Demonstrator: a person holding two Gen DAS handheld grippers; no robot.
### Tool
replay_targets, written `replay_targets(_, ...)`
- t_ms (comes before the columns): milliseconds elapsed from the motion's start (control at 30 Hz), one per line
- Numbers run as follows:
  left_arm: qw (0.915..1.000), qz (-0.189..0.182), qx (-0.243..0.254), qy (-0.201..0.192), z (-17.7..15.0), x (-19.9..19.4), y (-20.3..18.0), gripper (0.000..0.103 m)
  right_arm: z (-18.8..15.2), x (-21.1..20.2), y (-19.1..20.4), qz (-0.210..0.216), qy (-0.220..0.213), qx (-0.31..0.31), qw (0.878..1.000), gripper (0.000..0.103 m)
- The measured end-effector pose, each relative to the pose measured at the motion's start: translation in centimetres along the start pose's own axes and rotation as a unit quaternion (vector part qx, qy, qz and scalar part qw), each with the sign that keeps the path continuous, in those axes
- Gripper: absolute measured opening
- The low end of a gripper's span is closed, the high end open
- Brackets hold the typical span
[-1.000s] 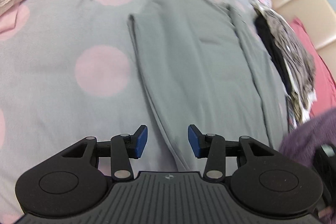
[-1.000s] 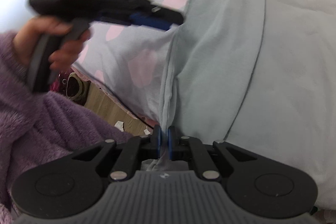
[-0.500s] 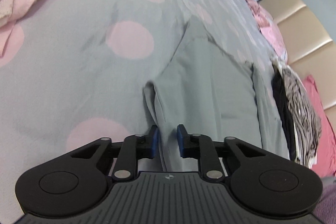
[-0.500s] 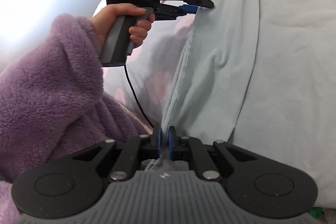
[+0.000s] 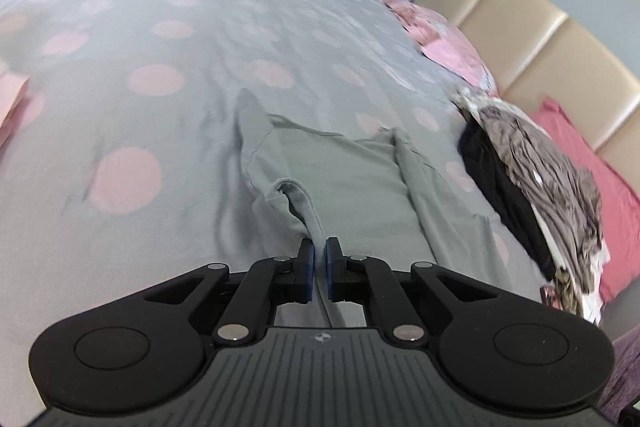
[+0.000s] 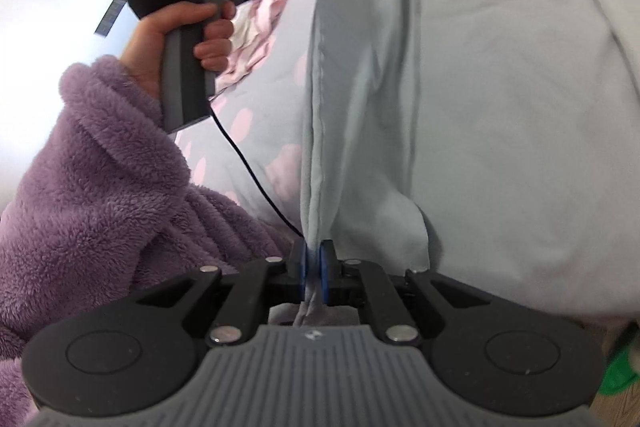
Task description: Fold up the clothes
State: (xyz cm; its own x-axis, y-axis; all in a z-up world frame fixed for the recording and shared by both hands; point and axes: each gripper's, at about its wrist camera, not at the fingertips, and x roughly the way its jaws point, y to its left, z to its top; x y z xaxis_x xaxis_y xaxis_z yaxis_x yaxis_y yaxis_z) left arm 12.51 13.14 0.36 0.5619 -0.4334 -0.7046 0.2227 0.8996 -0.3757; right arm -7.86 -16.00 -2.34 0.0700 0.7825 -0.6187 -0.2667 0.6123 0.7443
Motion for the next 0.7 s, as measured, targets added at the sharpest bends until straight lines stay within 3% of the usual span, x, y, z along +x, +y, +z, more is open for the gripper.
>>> replay_targets(267, 0.9953, 0.01, 0.082, 0.051, 0.1, 5.5, -5.4, 0.004, -1.8, -0.7, -1.9, -0.027, -0.01, 0.063, 0.998, 0.008)
replay_targets(600, 0.9876, 0.031, 0.102, 0.115, -1.4, 11.6, -7.0, 0.004, -2.2, -1.6, -4.5, -0.067, -0.013, 0.103, 0.992, 0.009)
replay_targets(700, 0.9874, 0.028, 0.101, 0.119, -1.3, 10.9, -7.2, 0.016, -2.2, -1.4, -4.9, -0.074, -0.013, 0.109, 0.991, 0.013)
